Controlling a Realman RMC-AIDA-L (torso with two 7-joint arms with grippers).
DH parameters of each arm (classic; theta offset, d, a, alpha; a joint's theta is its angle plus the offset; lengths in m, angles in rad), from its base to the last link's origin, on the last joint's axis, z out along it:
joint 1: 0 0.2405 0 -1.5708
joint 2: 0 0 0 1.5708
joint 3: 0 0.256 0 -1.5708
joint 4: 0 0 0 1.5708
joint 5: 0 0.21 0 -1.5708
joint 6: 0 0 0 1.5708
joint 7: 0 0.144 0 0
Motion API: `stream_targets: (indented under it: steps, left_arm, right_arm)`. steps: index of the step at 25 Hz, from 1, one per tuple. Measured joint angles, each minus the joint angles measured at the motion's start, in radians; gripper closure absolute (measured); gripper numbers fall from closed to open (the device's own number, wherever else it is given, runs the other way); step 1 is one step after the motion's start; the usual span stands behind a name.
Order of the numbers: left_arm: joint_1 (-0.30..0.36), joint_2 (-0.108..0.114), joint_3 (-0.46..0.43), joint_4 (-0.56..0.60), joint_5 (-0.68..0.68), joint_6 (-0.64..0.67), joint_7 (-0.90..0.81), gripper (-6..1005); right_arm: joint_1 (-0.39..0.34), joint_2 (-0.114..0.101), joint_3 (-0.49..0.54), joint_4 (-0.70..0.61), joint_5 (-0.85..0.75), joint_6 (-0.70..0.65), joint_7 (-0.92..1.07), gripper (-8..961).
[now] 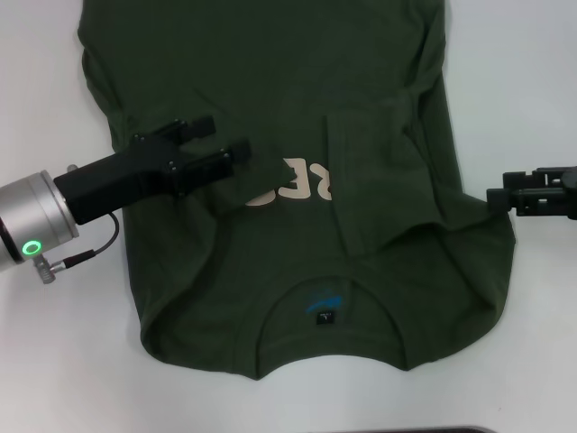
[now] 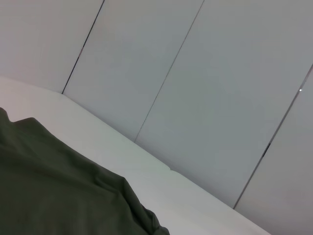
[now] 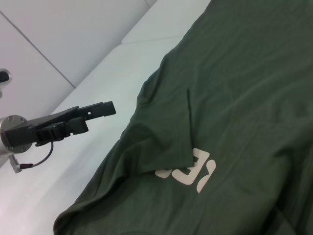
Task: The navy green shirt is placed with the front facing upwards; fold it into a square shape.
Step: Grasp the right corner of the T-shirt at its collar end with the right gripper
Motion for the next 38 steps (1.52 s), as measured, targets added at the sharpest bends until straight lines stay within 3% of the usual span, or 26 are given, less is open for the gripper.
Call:
stream_targets:
  steps: [13,25,38]
  left_arm:
    - [-0.001,-0.001,0.0,0.0,0.0,0.0,0.0,157]
    - [0.007,0.001,-0.002,0.002,0.0,0.0,0.0,158]
    - [0.0,0.001,-0.002,0.002,0.0,0.001,0.0,158]
  right_arm:
    - [0.047,0.001,-0.097,0.165,-0.002,0.129,-0.017,252]
    - [0.031,0.006,-0.097,0.174,-0.002,0.085,-0.007,251]
    - [0.019,0.01,-0.096,0.21,-0.002,0.13,-0.007,251]
